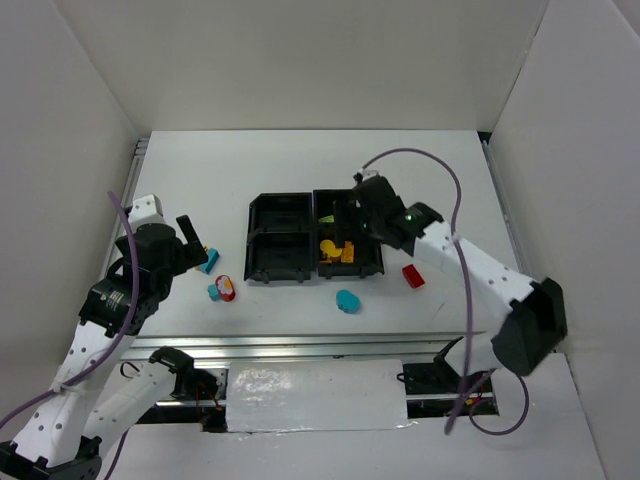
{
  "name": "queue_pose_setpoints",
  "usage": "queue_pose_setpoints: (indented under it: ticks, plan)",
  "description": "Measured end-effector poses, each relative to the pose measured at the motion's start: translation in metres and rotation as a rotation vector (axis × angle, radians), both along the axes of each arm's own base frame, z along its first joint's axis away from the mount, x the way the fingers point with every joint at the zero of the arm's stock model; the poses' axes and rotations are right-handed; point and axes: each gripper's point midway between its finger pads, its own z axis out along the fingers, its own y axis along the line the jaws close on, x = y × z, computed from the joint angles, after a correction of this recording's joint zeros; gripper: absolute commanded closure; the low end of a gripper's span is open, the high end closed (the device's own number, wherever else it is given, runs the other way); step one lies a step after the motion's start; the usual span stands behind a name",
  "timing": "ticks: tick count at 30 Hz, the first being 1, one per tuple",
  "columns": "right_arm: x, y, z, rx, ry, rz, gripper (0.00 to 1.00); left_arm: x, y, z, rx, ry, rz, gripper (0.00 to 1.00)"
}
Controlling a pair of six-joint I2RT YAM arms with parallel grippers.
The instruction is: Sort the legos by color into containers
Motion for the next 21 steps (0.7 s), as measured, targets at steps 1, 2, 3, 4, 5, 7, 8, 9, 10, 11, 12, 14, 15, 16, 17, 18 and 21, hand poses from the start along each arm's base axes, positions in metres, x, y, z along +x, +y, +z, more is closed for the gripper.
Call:
queue_pose_setpoints:
  ticks: [1, 2, 3, 4, 5, 7, 8, 9, 10, 11, 12, 14, 15, 16, 17, 18, 21]
  plan:
    - [-0.020, 0.005, 0.002, 0.024, -0.012, 0.040, 0.06, 0.000, 0.000, 0.000, 0.002, 0.001, -0.004, 0.00]
    - [-0.037, 0.008, 0.000, 0.037, -0.010, 0.077, 0.06, 0.000, 0.000, 0.000, 0.006, 0.003, -0.007, 0.00]
    - [-0.055, 0.012, -0.004, 0.045, -0.001, 0.119, 0.07, 0.000, -0.001, -0.001, 0.008, 0.005, -0.010, 0.00]
    - [-0.071, 0.016, -0.010, 0.050, 0.012, 0.156, 0.07, 0.000, -0.001, -0.001, 0.008, 0.006, -0.013, 0.00]
    - [-0.082, 0.018, -0.017, 0.048, 0.029, 0.183, 0.07, 0.000, -0.002, -0.001, 0.007, 0.007, -0.016, 0.01]
    - [-0.094, 0.018, -0.030, 0.027, 0.060, 0.197, 0.08, 0.001, -0.002, -0.001, 0.005, 0.008, -0.019, 0.01]
    - [-0.097, 0.018, -0.035, 0.017, 0.070, 0.193, 0.08, 0.001, -0.002, -0.001, 0.005, 0.009, -0.019, 0.00]
    - [-0.099, 0.017, -0.038, 0.006, 0.075, 0.188, 0.08, 0.001, -0.002, -0.001, 0.005, 0.010, -0.020, 0.01]
    - [-0.100, 0.016, -0.041, 0.003, 0.078, 0.181, 0.08, 0.001, -0.002, -0.001, 0.005, 0.010, -0.020, 0.01]
    - [-0.100, 0.015, -0.042, 0.002, 0.079, 0.172, 0.08, 0.001, -0.002, -0.001, 0.005, 0.009, -0.020, 0.00]
    - [-0.100, 0.015, -0.042, 0.003, 0.076, 0.166, 0.08, 0.001, -0.002, -0.001, 0.005, 0.008, -0.020, 0.00]
    - [-0.100, 0.012, -0.042, 0.006, 0.066, 0.142, 0.07, 0.000, -0.002, -0.001, 0.004, 0.007, -0.020, 0.00]
    - [-0.100, 0.009, -0.042, 0.005, 0.060, 0.127, 0.06, 0.000, -0.002, -0.001, 0.004, 0.006, -0.019, 0.00]
    - [-0.097, 0.004, -0.041, 0.004, 0.049, 0.102, 0.06, 0.000, -0.002, -0.001, 0.004, 0.006, -0.020, 0.00]
    - [-0.095, 0.000, -0.038, 0.007, 0.042, 0.081, 0.06, 0.000, -0.002, -0.001, 0.004, 0.006, -0.020, 0.00]
    - [-0.092, -0.003, -0.035, 0.016, 0.033, 0.058, 0.06, 0.000, -0.002, -0.001, 0.004, 0.006, -0.020, 0.01]
    - [-0.075, -0.021, -0.030, 0.041, 0.020, -0.027, 0.06, 0.000, -0.002, -0.001, 0.005, 0.007, -0.020, 0.01]
